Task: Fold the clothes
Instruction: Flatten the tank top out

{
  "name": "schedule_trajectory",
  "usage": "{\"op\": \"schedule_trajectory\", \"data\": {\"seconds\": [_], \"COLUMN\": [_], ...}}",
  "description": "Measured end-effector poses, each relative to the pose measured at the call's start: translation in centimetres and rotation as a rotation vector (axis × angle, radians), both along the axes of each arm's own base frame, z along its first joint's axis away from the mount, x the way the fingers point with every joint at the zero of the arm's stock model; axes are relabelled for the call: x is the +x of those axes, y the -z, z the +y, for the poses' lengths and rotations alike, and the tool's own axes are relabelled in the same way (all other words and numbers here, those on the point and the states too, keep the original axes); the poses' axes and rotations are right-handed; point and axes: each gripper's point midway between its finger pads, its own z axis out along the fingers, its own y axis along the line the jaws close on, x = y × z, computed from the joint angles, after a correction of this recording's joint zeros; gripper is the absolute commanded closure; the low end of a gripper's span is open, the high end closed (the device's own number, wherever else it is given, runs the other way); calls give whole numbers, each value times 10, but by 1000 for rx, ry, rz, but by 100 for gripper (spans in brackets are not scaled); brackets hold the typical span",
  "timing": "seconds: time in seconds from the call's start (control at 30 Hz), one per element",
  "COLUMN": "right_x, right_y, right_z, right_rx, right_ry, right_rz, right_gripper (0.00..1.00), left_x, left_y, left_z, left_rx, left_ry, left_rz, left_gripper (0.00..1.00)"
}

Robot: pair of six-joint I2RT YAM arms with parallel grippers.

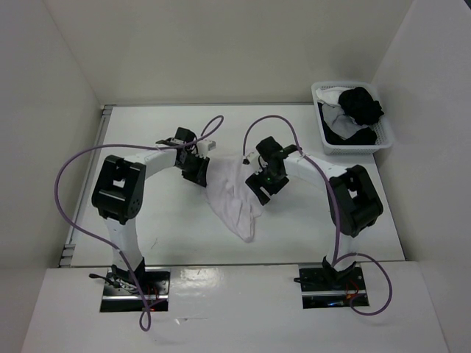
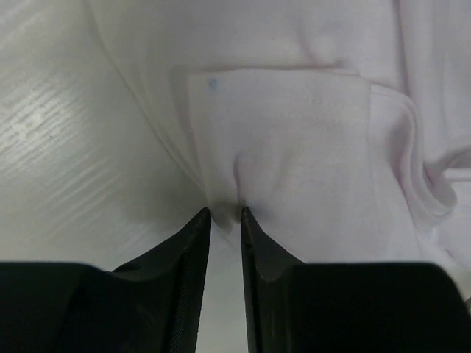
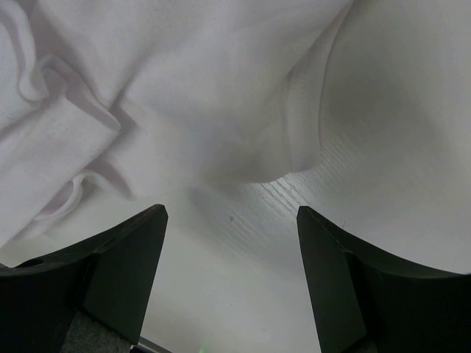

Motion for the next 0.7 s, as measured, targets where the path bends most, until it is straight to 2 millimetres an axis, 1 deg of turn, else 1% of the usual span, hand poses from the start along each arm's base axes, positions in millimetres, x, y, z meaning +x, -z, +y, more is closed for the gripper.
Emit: {"op": "schedule_trajectory", "data": {"seconds": [0.07,0.1,0.2,0.23,0.3,0.33,0.37,0.43,0.47,0.5,0.57,0.63,0.7], "right_x": [0,0,0,-1,-1,-2,-2,1,3,5,12,22,37], "right_y": [1,3,9,12,18,21,24,25,25,26,27,27,26], "right_z": [0,0,0,0,-1,-1,-2,-1,-1,-2,-1,-1,-2], "right_rx": [-2,-3,-11,-15,-23,-27,-34,-35,-37,-39,-41,-36,-29], "right_ry": [2,3,5,6,9,12,14,19,25,30,47,66,92], "right_rz": [3,6,19,26,41,47,53,46,43,40,34,29,16], "right_gripper": [21,21,24,28,31,40,47,63,80,88,100,100,100], "left_x": [5,7,13,15,19,21,21,21,21,21,20,16,8], "left_y": [0,0,2,2,2,2,2,2,2,2,1,0,-2], "left_z": [-2,-3,-7,-9,-12,-14,-15,-15,-15,-14,-11,-4,8], "left_rx": [-3,-5,-17,-22,-32,-39,-44,-46,-47,-47,-42,-21,11], "left_ry": [-5,-6,-18,-17,-18,-17,-20,-24,-25,-27,-32,-39,-43], "left_rz": [-8,-7,0,2,5,6,9,14,15,16,20,29,42], "left_gripper": [73,77,85,90,96,98,100,100,100,100,100,100,100]}}
